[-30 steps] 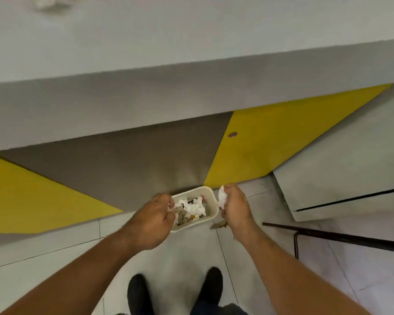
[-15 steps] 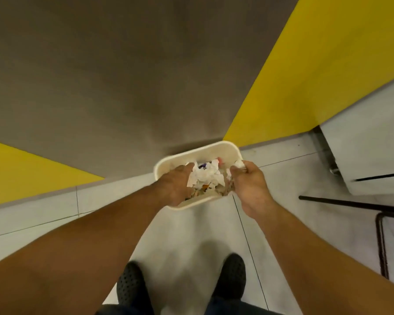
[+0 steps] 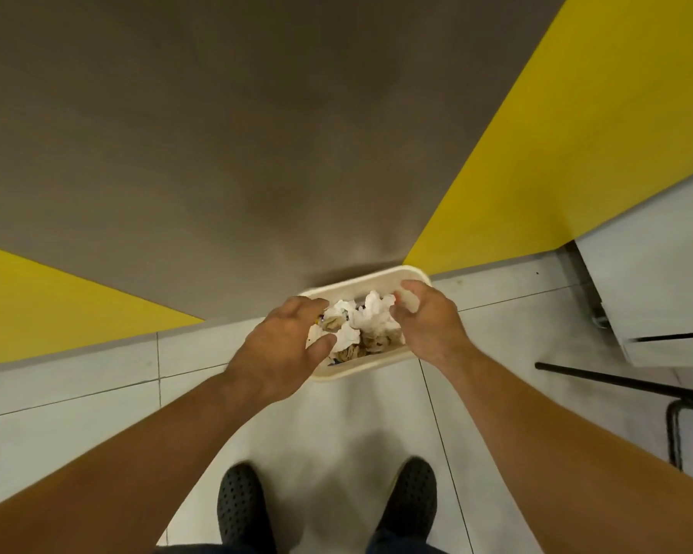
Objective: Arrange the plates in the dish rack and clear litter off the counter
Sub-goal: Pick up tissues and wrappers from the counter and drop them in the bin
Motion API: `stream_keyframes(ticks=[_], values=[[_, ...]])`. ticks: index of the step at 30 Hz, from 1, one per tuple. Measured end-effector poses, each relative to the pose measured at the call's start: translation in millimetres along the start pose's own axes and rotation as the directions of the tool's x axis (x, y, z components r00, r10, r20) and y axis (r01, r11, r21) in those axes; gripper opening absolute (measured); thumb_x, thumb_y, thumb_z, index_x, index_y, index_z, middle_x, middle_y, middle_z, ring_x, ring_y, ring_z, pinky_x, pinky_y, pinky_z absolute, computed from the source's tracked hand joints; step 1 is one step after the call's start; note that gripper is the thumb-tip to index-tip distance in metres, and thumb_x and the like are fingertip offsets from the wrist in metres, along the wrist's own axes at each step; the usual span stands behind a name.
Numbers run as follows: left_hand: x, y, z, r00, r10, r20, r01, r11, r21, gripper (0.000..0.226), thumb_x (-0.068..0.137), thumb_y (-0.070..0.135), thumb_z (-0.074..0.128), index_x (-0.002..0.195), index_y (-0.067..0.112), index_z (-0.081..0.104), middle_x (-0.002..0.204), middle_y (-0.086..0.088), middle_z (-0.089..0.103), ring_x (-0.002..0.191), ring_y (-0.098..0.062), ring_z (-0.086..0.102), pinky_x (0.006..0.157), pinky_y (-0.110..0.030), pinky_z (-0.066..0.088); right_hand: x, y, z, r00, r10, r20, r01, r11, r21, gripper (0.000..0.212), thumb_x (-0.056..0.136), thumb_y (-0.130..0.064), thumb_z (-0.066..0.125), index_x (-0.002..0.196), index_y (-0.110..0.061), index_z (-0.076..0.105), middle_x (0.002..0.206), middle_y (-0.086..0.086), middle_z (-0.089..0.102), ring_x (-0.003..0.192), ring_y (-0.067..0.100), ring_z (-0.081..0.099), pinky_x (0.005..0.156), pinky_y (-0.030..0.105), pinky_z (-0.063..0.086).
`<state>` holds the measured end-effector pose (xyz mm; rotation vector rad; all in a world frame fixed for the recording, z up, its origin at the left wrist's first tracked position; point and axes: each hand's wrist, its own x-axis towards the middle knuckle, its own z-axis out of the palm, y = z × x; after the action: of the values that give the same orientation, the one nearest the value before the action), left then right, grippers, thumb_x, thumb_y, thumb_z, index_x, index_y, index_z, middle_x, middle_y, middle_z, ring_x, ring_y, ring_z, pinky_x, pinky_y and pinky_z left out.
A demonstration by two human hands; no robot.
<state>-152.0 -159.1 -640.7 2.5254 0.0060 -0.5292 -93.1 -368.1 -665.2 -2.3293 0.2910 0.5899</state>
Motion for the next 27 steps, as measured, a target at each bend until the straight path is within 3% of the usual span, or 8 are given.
stream_keyframes(ticks=[2, 6, 10, 15, 19, 27], values=[[-15, 19, -24, 0.998, 0.009, -0.057, -0.011, 1.0, -0.022, 0.055, 0.09, 0.047, 0.051, 0.14, 0.031, 0.037, 0.136, 0.009, 0.044, 0.122, -0.014, 0.045, 0.099, -0.031, 0.041, -23, -15, -25, 0.999, -0.043, 0.025, 0.043, 0.999, -0.003, 0.034, 0.091, -0.03, 0.062, 0.125, -0.022, 0.063, 0.119, 0.004, 0.066, 0.095, 0.012, 0.056, 0.081, 0.019, 0.04], [-64, 81, -92, 0.978, 0.065, -0.196, -0.079, 0.995, -0.065, 0.049, 0.089, 0.048, 0.052, 0.134, 0.03, 0.043, 0.123, 0.011, 0.053, 0.113, -0.009, 0.05, 0.092, -0.027, 0.043, -86, -66, -89, 0.984, -0.177, 0.023, 0.176, 0.984, 0.024, 0.026, 0.091, -0.032, 0.062, 0.116, -0.024, 0.065, 0.114, -0.004, 0.064, 0.092, 0.009, 0.052, 0.077, 0.018, 0.037], [-118, 146, -183, 0.947, 0.104, -0.304, -0.133, 0.988, -0.075, 0.039, 0.09, 0.048, 0.053, 0.123, 0.027, 0.053, 0.109, 0.019, 0.054, 0.102, -0.006, 0.054, 0.085, -0.029, 0.049, -150, -134, -170, 0.947, -0.318, -0.049, 0.32, 0.947, 0.038, 0.02, 0.09, -0.03, 0.061, 0.11, -0.027, 0.064, 0.112, -0.009, 0.061, 0.102, 0.009, 0.053, 0.084, 0.023, 0.042], [-179, 211, -295, 0.899, 0.164, -0.406, -0.173, 0.985, 0.015, 0.041, 0.087, 0.06, 0.046, 0.116, 0.032, 0.057, 0.098, 0.028, 0.049, 0.083, 0.01, 0.05, 0.069, -0.004, 0.037, -223, -211, -276, 0.865, -0.477, -0.157, 0.489, 0.871, 0.049, 0.016, 0.089, -0.03, 0.061, 0.105, -0.031, 0.065, 0.105, -0.017, 0.059, 0.101, 0.002, 0.055, 0.086, 0.025, 0.046], [-205, 255, -361, 0.851, 0.242, -0.466, -0.235, 0.969, 0.075, 0.044, 0.086, 0.068, 0.04, 0.116, 0.038, 0.053, 0.103, 0.027, 0.053, 0.088, 0.015, 0.048, 0.068, -0.006, 0.038, -258, -261, -345, 0.797, -0.554, -0.239, 0.574, 0.819, 0.016, 0.018, 0.089, -0.035, 0.06, 0.106, -0.033, 0.064, 0.105, -0.019, 0.06, 0.1, -0.003, 0.054, 0.083, 0.02, 0.044], [-210, 304, -457, 0.736, 0.341, -0.585, -0.373, 0.925, 0.071, 0.053, 0.081, 0.076, 0.039, 0.124, 0.047, 0.044, 0.111, 0.033, 0.051, 0.1, 0.007, 0.053, 0.074, -0.012, 0.044, -292, -345, -418, 0.696, -0.674, -0.248, 0.683, 0.728, -0.061, 0.021, 0.091, -0.041, 0.056, 0.112, -0.036, 0.06, 0.111, -0.022, 0.056, 0.103, -0.004, 0.048, 0.08, 0.01, 0.036]])
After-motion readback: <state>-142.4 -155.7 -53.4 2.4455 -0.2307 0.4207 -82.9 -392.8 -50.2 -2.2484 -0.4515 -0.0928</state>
